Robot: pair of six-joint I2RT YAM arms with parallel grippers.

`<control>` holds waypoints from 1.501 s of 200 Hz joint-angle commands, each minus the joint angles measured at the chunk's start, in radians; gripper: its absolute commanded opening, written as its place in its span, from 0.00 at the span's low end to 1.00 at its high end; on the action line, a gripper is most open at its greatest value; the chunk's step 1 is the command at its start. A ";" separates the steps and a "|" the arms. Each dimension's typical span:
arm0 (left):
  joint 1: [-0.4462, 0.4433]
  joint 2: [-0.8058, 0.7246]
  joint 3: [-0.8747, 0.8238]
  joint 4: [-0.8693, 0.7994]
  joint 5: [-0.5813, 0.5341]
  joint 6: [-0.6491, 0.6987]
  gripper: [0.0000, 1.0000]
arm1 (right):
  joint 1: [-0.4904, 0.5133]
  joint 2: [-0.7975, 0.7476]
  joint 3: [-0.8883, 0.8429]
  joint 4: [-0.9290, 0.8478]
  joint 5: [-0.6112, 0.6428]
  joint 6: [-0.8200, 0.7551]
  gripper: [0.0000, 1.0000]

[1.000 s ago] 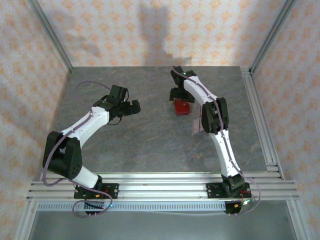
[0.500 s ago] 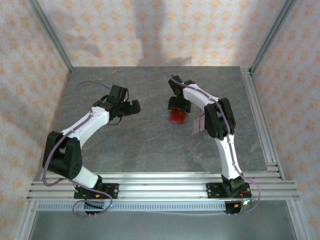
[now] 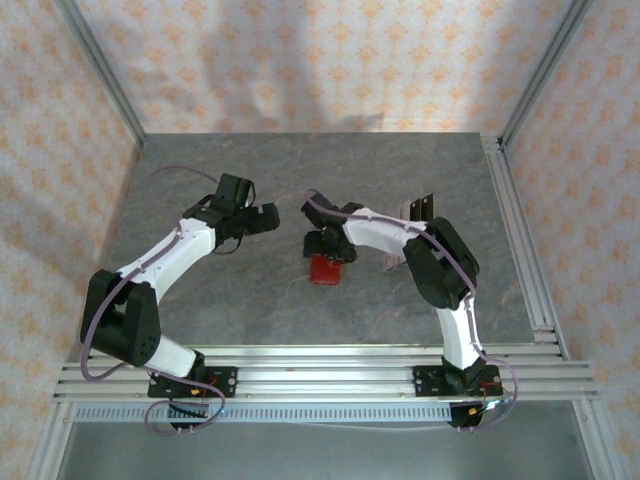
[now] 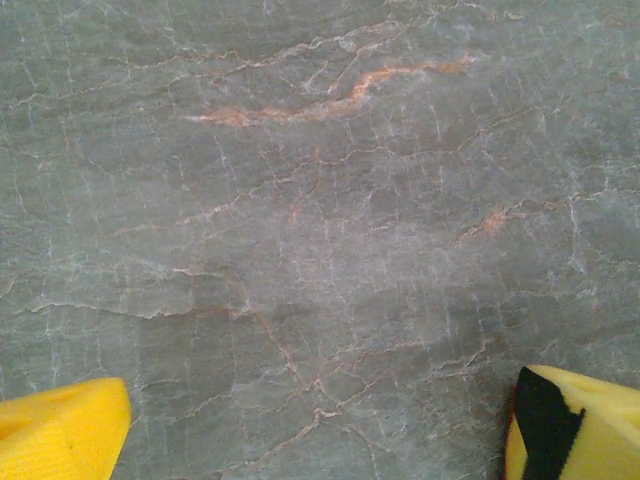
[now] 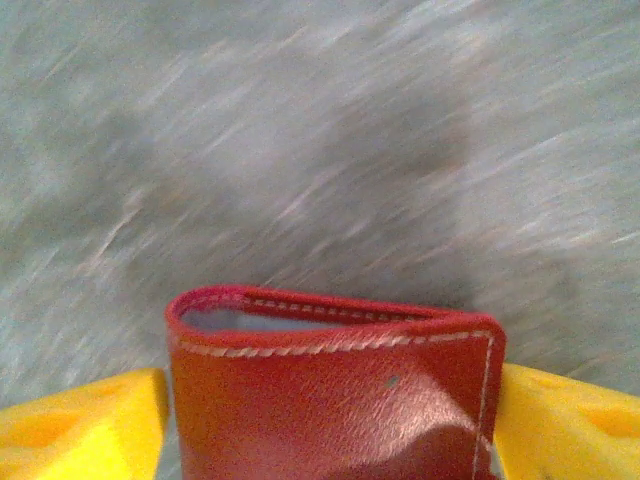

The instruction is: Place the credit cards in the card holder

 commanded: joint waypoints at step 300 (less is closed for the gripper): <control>0.006 -0.062 -0.047 0.032 0.037 -0.041 1.00 | 0.083 0.026 0.102 -0.226 0.150 -0.064 0.52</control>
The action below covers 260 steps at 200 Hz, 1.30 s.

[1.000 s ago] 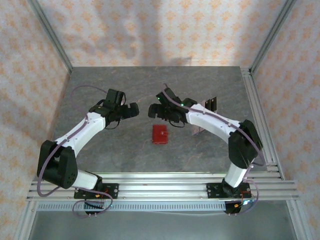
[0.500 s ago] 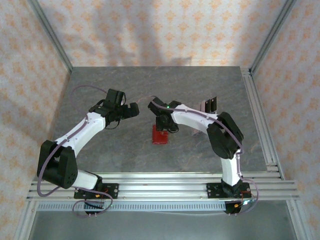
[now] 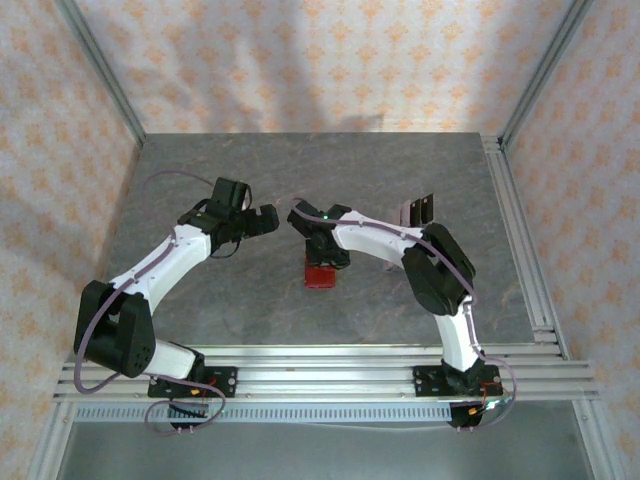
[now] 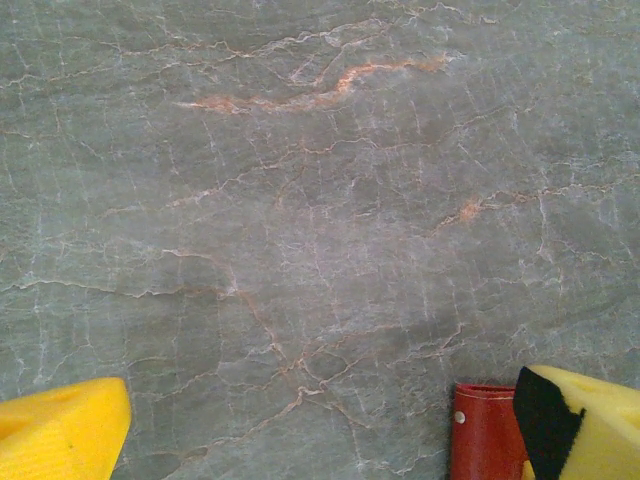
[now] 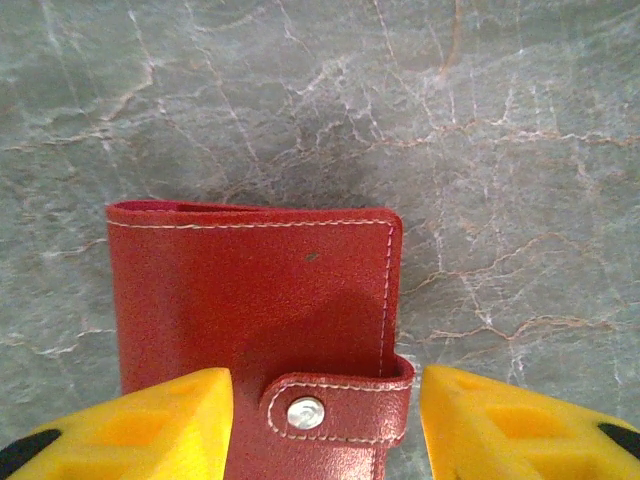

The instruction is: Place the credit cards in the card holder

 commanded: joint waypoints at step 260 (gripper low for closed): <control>0.005 0.011 -0.007 0.024 0.001 -0.023 1.00 | 0.039 0.007 0.045 -0.053 0.038 -0.051 0.40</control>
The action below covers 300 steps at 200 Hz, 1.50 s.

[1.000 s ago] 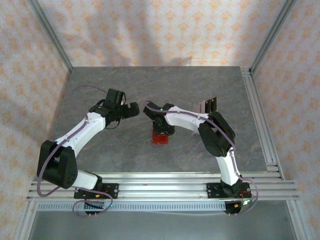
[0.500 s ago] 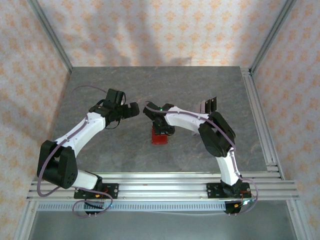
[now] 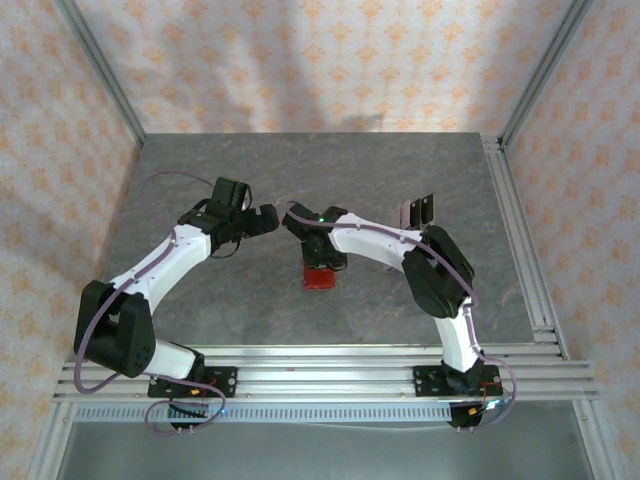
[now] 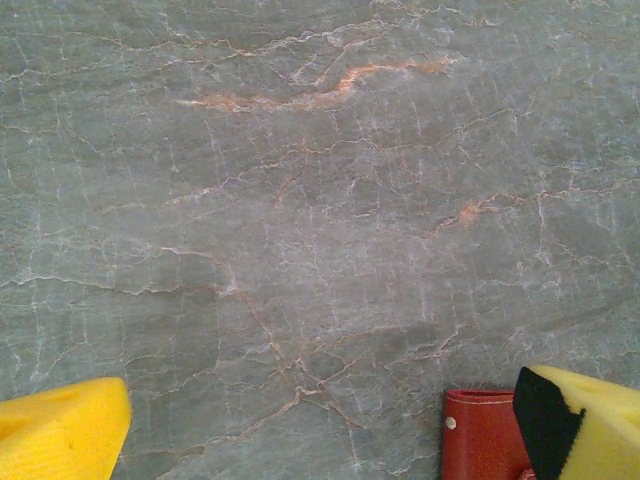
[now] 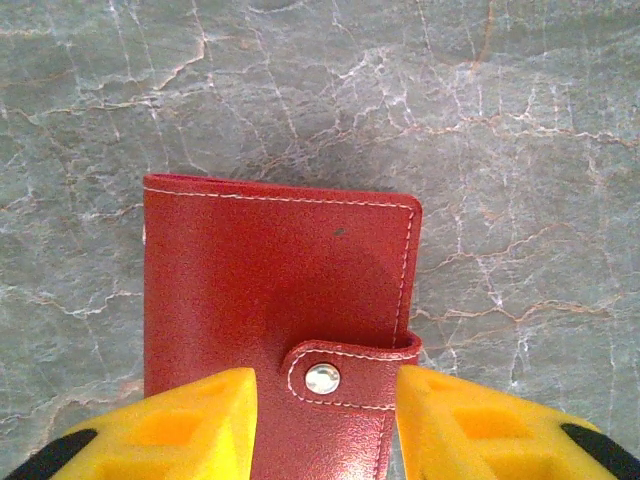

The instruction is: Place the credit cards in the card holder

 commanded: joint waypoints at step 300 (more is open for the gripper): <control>0.006 0.031 -0.072 0.065 0.128 -0.057 1.00 | 0.006 -0.095 -0.042 0.072 -0.038 -0.039 0.00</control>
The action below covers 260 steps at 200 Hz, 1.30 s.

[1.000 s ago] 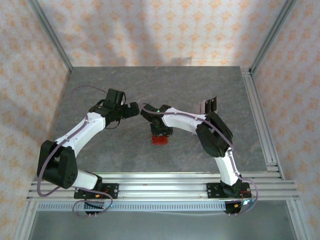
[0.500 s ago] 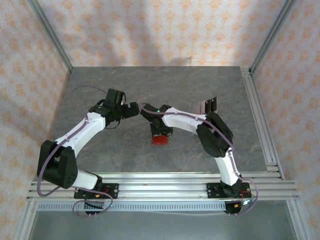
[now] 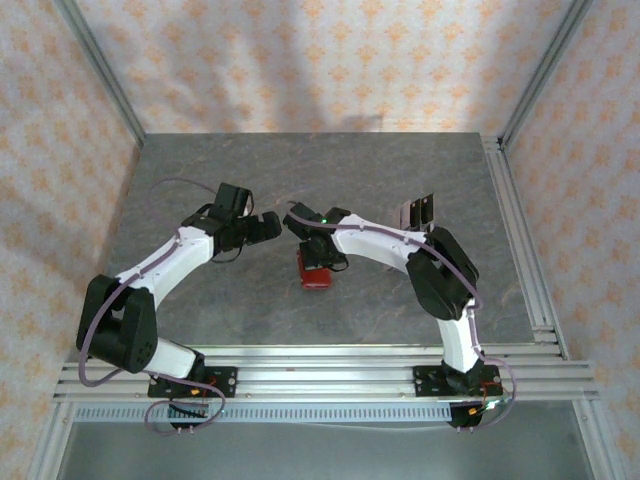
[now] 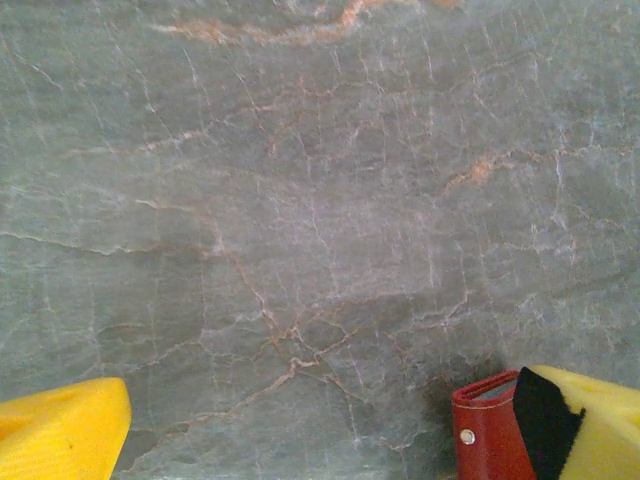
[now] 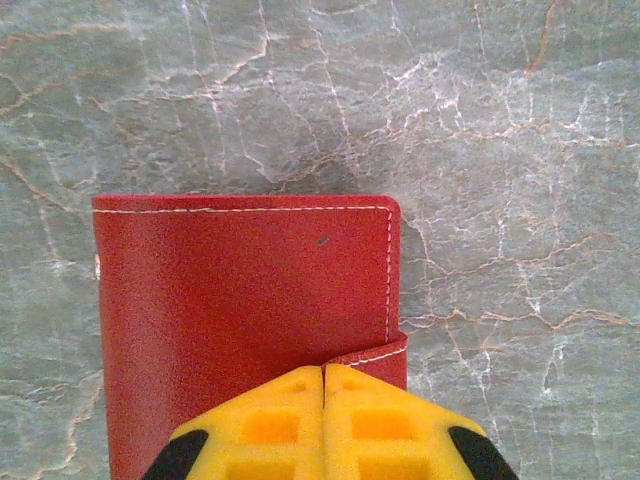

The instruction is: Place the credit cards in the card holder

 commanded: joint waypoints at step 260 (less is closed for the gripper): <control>-0.114 0.125 -0.173 0.450 0.266 -0.304 0.60 | -0.015 -0.096 -0.007 0.076 -0.041 0.033 0.00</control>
